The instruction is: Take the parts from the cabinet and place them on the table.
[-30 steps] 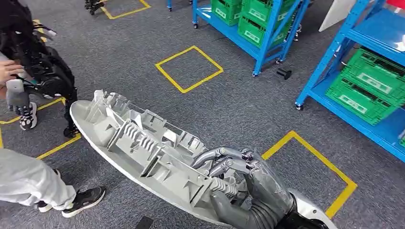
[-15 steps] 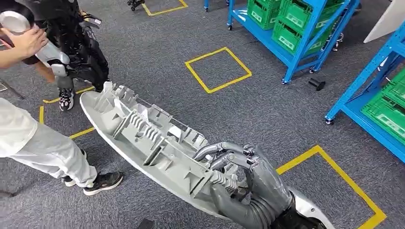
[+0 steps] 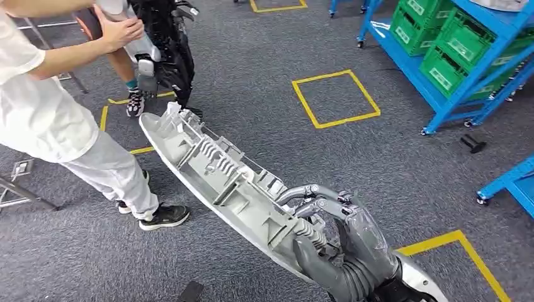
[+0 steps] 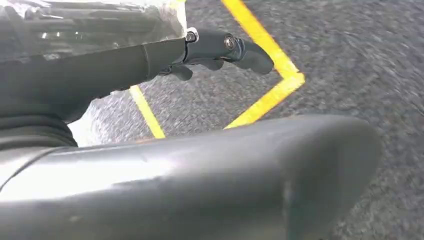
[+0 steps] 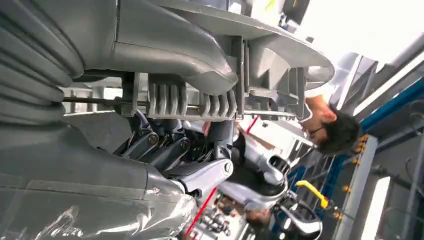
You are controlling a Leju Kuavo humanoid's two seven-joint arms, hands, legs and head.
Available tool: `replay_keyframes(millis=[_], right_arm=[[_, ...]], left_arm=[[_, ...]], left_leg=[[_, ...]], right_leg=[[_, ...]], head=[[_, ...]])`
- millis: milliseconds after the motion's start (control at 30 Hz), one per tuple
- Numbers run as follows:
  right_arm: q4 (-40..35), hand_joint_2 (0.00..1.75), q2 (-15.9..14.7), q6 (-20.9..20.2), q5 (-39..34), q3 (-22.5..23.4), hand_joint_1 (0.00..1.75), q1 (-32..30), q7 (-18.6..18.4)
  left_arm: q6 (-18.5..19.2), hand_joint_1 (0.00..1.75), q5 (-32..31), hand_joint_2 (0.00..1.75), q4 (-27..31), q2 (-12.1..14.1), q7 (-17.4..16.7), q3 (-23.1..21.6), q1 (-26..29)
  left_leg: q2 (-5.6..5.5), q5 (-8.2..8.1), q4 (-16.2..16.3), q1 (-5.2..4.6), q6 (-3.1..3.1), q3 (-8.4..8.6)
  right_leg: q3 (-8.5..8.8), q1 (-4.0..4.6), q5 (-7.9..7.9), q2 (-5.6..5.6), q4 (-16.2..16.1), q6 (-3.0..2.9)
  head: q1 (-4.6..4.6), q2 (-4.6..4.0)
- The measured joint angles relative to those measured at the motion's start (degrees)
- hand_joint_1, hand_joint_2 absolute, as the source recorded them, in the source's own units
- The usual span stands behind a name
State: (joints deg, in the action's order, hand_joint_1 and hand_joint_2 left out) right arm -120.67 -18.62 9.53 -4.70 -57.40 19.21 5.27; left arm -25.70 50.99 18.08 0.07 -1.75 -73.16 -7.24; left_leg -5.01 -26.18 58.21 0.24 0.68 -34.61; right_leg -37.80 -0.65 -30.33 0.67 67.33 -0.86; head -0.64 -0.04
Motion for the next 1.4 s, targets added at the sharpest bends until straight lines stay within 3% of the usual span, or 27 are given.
replay_keyframes(millis=[33, 67, 133, 200, 233, 300, 333, 400, 467, 500, 533, 567, 600, 700, 733, 800, 900, 933, 1000, 1033, 1067, 1100, 1133, 1233, 1300, 1333, 1400], right_arm=[[-0.1, 1.75, 0.0, 0.1, 0.2, 0.0, 1.75, 0.0, -0.1], [-0.1, 1.75, -0.2, 0.2, 0.3, 0.0, 1.75, -0.1, -0.1], [-0.4, 1.75, -0.3, 0.3, 0.5, 0.1, 1.75, -0.2, -0.2], [-0.4, 1.75, -0.3, 0.5, 0.8, 0.1, 1.75, 0.0, -0.2], [-0.6, 1.75, -0.3, 0.5, 0.9, 0.2, 1.75, 0.0, -0.2], [-0.8, 1.75, -0.3, 0.7, 1.1, 0.1, 1.75, -0.2, -0.3], [-0.8, 1.75, -0.4, 0.7, 1.4, 0.2, 1.75, -0.3, -0.3], [-0.8, 1.75, -0.4, 0.7, 1.5, 0.1, 1.75, -0.4, -0.3], [-0.9, 1.75, -0.4, 0.7, 1.6, 0.1, 1.75, -0.6, -0.3], [-0.9, 1.75, -0.4, 0.7, 1.6, 0.1, 1.75, -0.7, -0.3], [-0.9, 1.75, -0.4, 0.7, 1.8, 0.1, 1.75, -0.7, -0.3], [-1.1, 1.75, -0.4, 0.7, 1.9, 0.1, 1.75, -0.8, -0.3], [-1.2, 1.75, -0.4, 0.8, 2.0, 0.1, 1.75, -0.8, -0.3], [-1.3, 1.75, -0.4, 0.8, 2.1, 0.1, 1.75, -0.9, -0.3], [-1.5, 1.75, -0.4, 0.8, 2.2, 0.1, 1.75, -0.9, -0.3], [-1.7, 1.75, -0.5, 0.9, 2.2, 0.1, 1.75, -1.0, -0.3], [-1.7, 1.75, -0.5, 0.9, 2.3, 0.1, 1.75, -1.3, -0.3], [-1.7, 1.75, -0.6, 0.9, 2.3, 0.1, 1.75, -1.4, -0.4], [-1.8, 1.75, -0.6, 0.9, 2.3, 0.1, 1.75, -1.6, -0.4], [-1.8, 1.75, -0.6, 0.9, 2.3, 0.1, 1.75, -1.6, -0.4], [-1.8, 1.75, -0.6, 0.9, 2.3, 0.1, 1.75, -1.6, -0.4], [-1.8, 1.75, -0.6, 0.9, 2.3, 0.1, 1.75, -1.7, -0.4], [-1.9, 1.75, -0.6, 0.9, 2.3, 0.1, 1.75, -1.7, -0.4], [-2.0, 1.75, -0.6, 0.9, 2.3, 0.1, 1.75, -1.6, -0.5], [-2.1, 1.75, -0.6, 0.9, 2.3, 0.1, 1.75, -1.6, -0.5], [-2.1, 1.75, -0.6, 0.9, 2.4, 0.1, 1.75, -1.6, -0.5], [-2.1, 1.75, -0.6, 0.9, 2.5, 0.1, 1.75, -1.6, -0.6]], left_arm=[[0.1, 0.00, 0.0, 1.75, 0.0, 0.0, 0.0, 0.0, 0.0], [0.3, 0.00, 0.0, 1.75, 0.0, -0.1, 0.0, 0.0, -0.1], [0.4, 0.00, 0.0, 1.75, 0.0, -0.1, 0.0, 0.0, 0.0], [0.5, 0.00, 0.0, 1.75, 0.0, -0.1, 0.1, 0.0, 0.4], [0.5, 0.00, 0.0, 1.75, 0.0, 0.2, 0.2, 0.0, 0.6], [0.5, 0.00, -0.1, 1.75, 0.1, 0.0, 0.3, -0.1, 0.3], [0.5, 0.00, -0.2, 1.75, 0.1, 0.0, 0.3, -0.2, 0.1], [0.5, 0.00, -0.2, 1.75, 0.1, 0.0, 0.3, -0.4, 0.0], [0.5, 0.00, -0.2, 1.75, 0.1, 0.0, 0.3, -0.6, 0.1], [0.5, 0.00, -0.3, 1.75, 0.1, 0.1, 0.3, -0.7, 0.1], [0.5, 0.00, -0.5, 1.75, 0.1, 0.2, 0.3, -0.7, 0.1], [0.5, 0.00, -0.6, 1.75, 0.1, 0.2, 0.3, -0.8, 0.0], [0.5, 0.00, -0.7, 1.75, 0.2, 0.2, 0.3, -0.9, -0.3], [0.5, 0.00, -0.8, 1.75, 0.2, 0.2, 0.3, -1.0, 0.0], [0.5, 0.00, -0.9, 1.75, 0.2, 0.4, 0.3, -1.0, 0.0], [0.4, 0.00, -0.9, 1.75, 0.2, 0.5, 0.3, -1.0, 0.0], [0.4, 0.00, -0.9, 1.75, 0.2, 0.5, 0.3, -1.0, -0.2], [0.4, 0.00, -0.9, 1.75, 0.2, 0.5, 0.3, -1.0, -0.1], [0.4, 0.00, -0.9, 1.75, 0.2, 0.5, 0.3, -1.0, 0.0], [0.4, 0.00, -0.9, 1.75, 0.2, 0.5, 0.3, -1.0, -0.1], [0.4, 0.00, -0.9, 1.75, 0.2, 0.5, 0.3, -1.0, 0.0], [0.4, 0.00, -0.9, 1.75, 0.2, 0.4, 0.3, -1.0, -0.1], [0.4, 0.00, -0.9, 1.75, 0.2, 0.5, 0.3, -1.0, -0.1], [0.5, 0.00, -0.9, 1.75, 0.2, 0.5, 0.3, -1.0, 0.3], [0.4, 0.00, -0.9, 1.75, 0.2, 0.6, 0.3, -1.0, 0.4], [0.4, 0.00, -0.9, 1.75, 0.2, 0.6, 0.3, -1.0, 0.3], [0.4, 0.00, -0.9, 1.75, 0.2, 0.5, 0.3, -1.0, 0.2]], left_leg=[[-0.83, -0.10, 0.1, 0.10, -0.15, -0.08], [-1.40, -0.09, 0.2, -0.02, -0.42, -0.39], [-2.81, 0.21, 0.3, 0.51, -1.15, -1.10], [-4.34, 0.38, 0.0, 0.70, -2.02, -1.19], [-3.43, -0.03, 0.4, 0.56, -2.17, -1.52], [2.40, -3.02, 5.2, 0.22, -2.92, -3.35], [3.83, -5.22, 10.2, 0.46, -3.23, -5.57], [4.35, -7.21, 16.9, 0.78, -3.66, -8.81], [4.50, -4.56, 13.9, 0.95, -3.78, -7.22], [5.01, -2.00, 9.2, 0.94, -3.68, -4.74], [6.41, 0.35, 4.0, 0.84, -3.49, -1.98], [10.00, 0.09, 0.9, 0.28, -3.17, -0.46], [10.48, 0.05, 0.1, -0.33, -2.41, 0.11], [8.46, 0.03, 0.3, -0.49, -1.18, -0.59], [7.70, 0.30, -0.3, -0.05, -0.60, -0.17], [6.29, 0.44, -0.4, 0.13, -0.18, -0.20], [3.64, 0.38, -0.3, -0.10, 0.23, -0.21], [2.75, 0.38, -0.3, -0.13, 0.24, -0.18], [0.76, 0.37, -0.1, -0.12, 0.21, -0.12], [-0.21, 0.28, 0.0, -0.10, 0.08, -0.05], [-0.97, 0.16, 0.2, 0.08, -0.12, -0.14], [-1.68, 0.18, 0.5, -0.28, -0.50, -0.52], [-2.36, 0.34, 0.5, 0.19, -0.87, -0.84], [-4.20, 0.49, 0.1, 0.56, -2.09, -0.99], [1.75, -1.60, 3.0, 0.15, -2.46, -2.16], [3.21, -3.64, 7.1, 0.34, -2.82, -3.97], [4.15, -6.88, 15.4, 0.78, -3.29, -7.99]], right_leg=[[1.96, -0.08, 2.81, 2.28, -5.1, -0.36], [2.71, -0.25, 2.13, 5.03, -6.6, -0.79], [3.06, -0.02, 2.07, 4.22, -7.9, -0.45], [3.36, 0.08, 2.17, 2.86, -8.2, -0.96], [3.90, -0.46, 2.41, 1.75, -8.9, -1.31], [4.75, -0.37, 2.17, 0.16, -9.2, -1.81], [4.95, -0.24, 1.99, -0.82, -9.2, -1.97], [5.19, -0.19, 1.67, -2.60, -9.2, -1.95], [5.55, -0.20, 1.31, -4.02, -9.2, -1.74], [5.84, -0.21, 1.07, -4.73, -9.1, -1.56], [6.19, -0.20, 0.76, -5.40, -9.1, -1.35], [6.48, 0.01, 0.48, -5.96, -9.1, -1.01], [6.39, 0.53, 0.26, -6.45, -8.9, -0.63], [6.89, 0.54, 0.10, -8.62, -9.3, 0.06], [6.99, 0.30, -0.49, -8.25, -9.2, 0.62], [5.05, -0.04, -3.37, -2.26, -4.7, 0.66], [-2.17, 0.05, -8.10, -0.92, 8.6, 0.59], [-3.04, 0.05, -7.32, -0.90, 9.4, 0.49], [-1.13, 0.01, -2.02, -0.55, 3.2, 0.14], [1.10, -0.04, 1.17, 0.57, -2.4, -0.12], [2.82, -0.13, 2.73, 3.22, -6.8, -0.47], [3.40, -0.37, 2.17, 4.70, -7.7, -0.61], [3.46, -0.18, 2.02, 4.19, -8.0, -0.31], [3.97, -0.07, 2.22, 2.32, -8.8, -1.08], [5.00, -0.17, 2.29, 0.71, -9.6, -1.67], [5.22, -0.03, 2.17, -0.22, -9.6, -1.85], [5.35, 0.06, 1.87, -1.93, -9.5, -1.90]], head=[[0.07, 0.00], [0.02, 0.00], [0.11, 0.00], [0.31, 0.00], [0.31, 0.00], [-0.83, 0.00], [-0.94, 0.00], [-1.07, 0.00], [-1.40, 0.00], [-1.49, 0.00], [-1.68, 0.00], [-1.88, 0.00], [-2.12, 0.00], [-1.75, 0.00], [-1.77, 0.00], [-1.25, 0.00], [-0.54, 0.00], [-0.46, 0.00], [-0.30, 0.00], [-0.22, 0.00], [-0.06, 0.00], [-0.11, 0.00], [-0.02, 0.00], [0.09, 0.00], [-0.59, 0.00], [-0.70, 0.00], [-0.81, 0.00]])
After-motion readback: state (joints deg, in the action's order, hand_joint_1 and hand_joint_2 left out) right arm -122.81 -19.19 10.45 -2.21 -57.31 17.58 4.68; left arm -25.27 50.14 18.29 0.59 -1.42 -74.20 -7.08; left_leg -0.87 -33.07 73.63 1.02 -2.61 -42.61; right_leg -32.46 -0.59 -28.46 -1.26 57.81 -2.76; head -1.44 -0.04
